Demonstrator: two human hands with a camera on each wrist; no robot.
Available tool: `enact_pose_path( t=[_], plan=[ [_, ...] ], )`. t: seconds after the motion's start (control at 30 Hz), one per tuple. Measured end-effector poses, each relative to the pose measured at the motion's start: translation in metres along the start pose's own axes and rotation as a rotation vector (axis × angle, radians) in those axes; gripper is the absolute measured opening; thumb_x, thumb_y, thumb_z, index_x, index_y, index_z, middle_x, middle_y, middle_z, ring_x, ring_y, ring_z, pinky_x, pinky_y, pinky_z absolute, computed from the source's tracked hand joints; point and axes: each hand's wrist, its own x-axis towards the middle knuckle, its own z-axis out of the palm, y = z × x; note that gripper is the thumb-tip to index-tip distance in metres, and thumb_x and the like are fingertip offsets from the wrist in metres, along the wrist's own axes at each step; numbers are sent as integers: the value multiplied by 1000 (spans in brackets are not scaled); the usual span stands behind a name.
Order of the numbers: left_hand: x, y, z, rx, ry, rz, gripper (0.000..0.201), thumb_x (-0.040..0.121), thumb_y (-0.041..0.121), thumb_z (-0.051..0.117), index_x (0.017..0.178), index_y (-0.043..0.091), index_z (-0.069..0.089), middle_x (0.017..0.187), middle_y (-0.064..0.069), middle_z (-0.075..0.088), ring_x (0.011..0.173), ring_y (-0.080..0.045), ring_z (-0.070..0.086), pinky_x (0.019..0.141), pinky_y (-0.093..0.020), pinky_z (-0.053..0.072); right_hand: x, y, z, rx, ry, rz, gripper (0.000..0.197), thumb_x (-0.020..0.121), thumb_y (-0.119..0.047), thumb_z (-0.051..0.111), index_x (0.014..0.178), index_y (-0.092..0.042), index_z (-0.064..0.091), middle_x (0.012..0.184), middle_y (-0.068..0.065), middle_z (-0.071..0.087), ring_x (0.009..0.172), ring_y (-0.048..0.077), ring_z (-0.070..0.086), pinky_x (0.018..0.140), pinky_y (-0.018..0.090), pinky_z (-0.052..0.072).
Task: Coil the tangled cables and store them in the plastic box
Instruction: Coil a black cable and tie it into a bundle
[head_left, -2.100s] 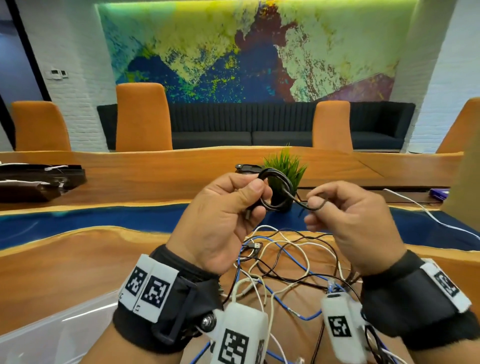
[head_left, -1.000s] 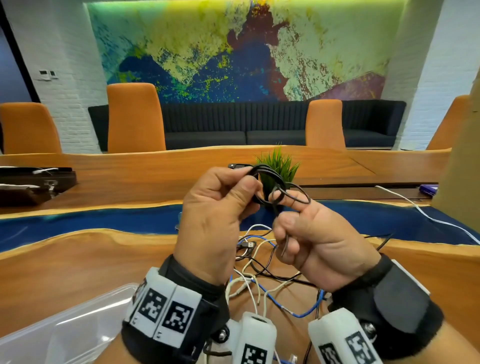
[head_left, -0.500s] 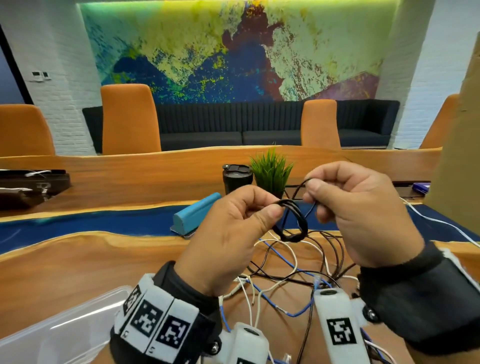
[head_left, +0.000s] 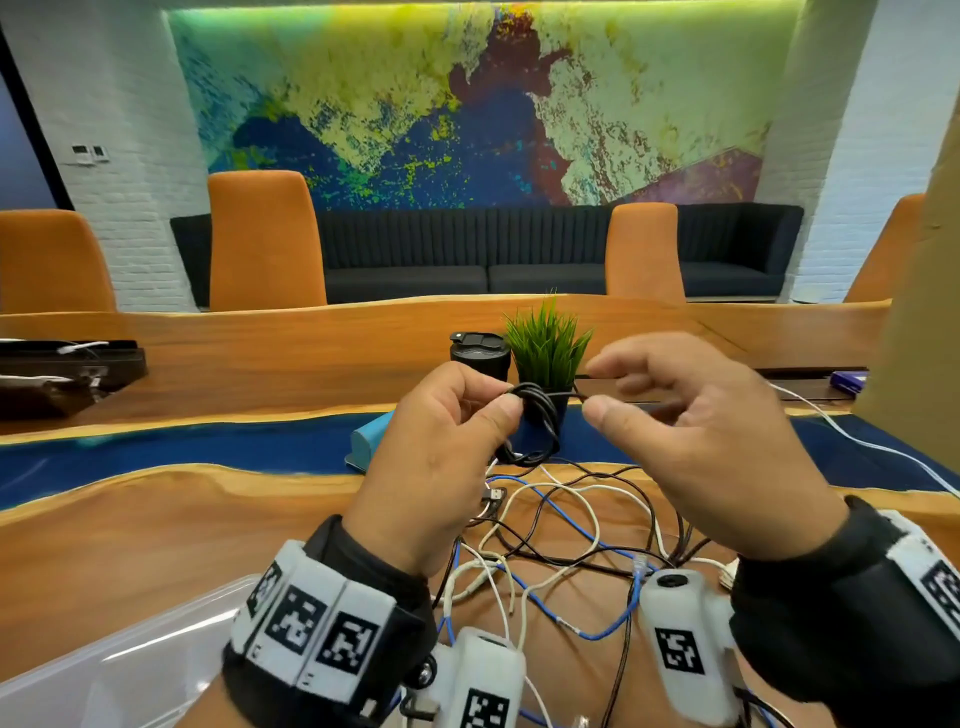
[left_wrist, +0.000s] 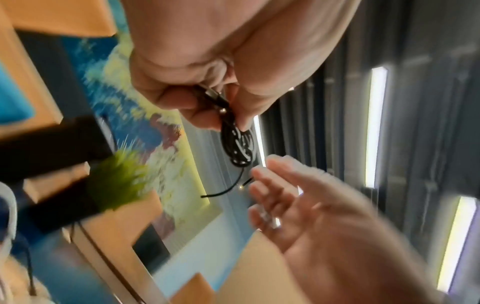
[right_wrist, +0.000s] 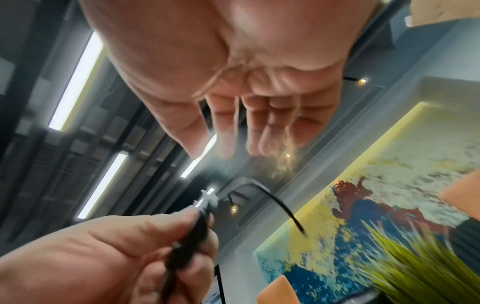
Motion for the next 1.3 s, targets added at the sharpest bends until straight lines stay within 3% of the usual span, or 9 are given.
enact_pose_path(
  t=[0.13,0.27,0.37,0.47,0.6,0.7,0.97,1.13,1.3],
  plan=[
    [-5,0,4,239,2,97,6,92,13,67,96,17,67,83,-1,70,73,-8,63,65,-21,51,-5,-10,14,-63,-1,-200,14,81,-31,69,93,-26,75,99,-11,61,98,5,57,79,15,45],
    [-4,5,8,-251,-45,-192,13,90,5,65,100,13,60,70,-2,67,60,-7,60,52,-19,43,-7,3,27,-130,32,-262,16,84,-26,69,98,-22,76,96,-7,62,88,9,61,72,32,53],
    [-2,6,6,-466,-94,-307,23,78,15,69,99,16,58,66,-1,65,59,-11,56,58,-26,38,-7,6,31,-64,62,-338,11,82,-15,73,93,-16,76,97,-2,62,89,9,61,74,24,52],
    [-3,7,5,-496,-138,-276,32,71,18,68,101,14,57,66,-3,65,60,-13,58,59,-27,41,-6,13,33,139,-11,-224,7,76,-21,77,81,-20,73,96,-4,61,91,11,60,76,22,48],
    [0,1,1,-179,-132,-18,30,71,22,71,99,13,63,77,-5,70,71,-16,66,66,-27,53,-4,16,29,625,-293,184,13,71,-24,72,68,-12,67,102,11,64,92,24,61,82,43,50],
    [1,0,-8,44,-186,103,25,69,26,77,92,20,68,86,-5,75,81,-22,72,73,-33,59,-3,9,27,1026,-267,443,20,85,-18,65,78,0,65,93,17,62,81,31,58,74,40,53],
    [-7,4,-9,537,-233,324,17,83,28,77,82,25,61,74,5,69,68,-13,64,63,-37,54,-4,3,35,505,-111,299,19,88,-26,66,76,-12,67,68,9,66,59,25,64,52,39,56],
    [-3,4,-11,283,-245,303,11,85,23,69,90,24,59,83,-6,69,77,-27,68,70,-48,57,-3,7,31,570,-151,478,26,90,-23,65,78,0,63,53,4,54,40,14,46,39,25,38],
    [0,0,-10,328,-237,318,25,91,20,58,113,25,68,95,13,72,92,-9,68,81,-25,55,-5,8,30,570,-386,514,26,98,-19,55,80,-6,68,53,2,50,40,11,38,39,21,28]
  ],
)
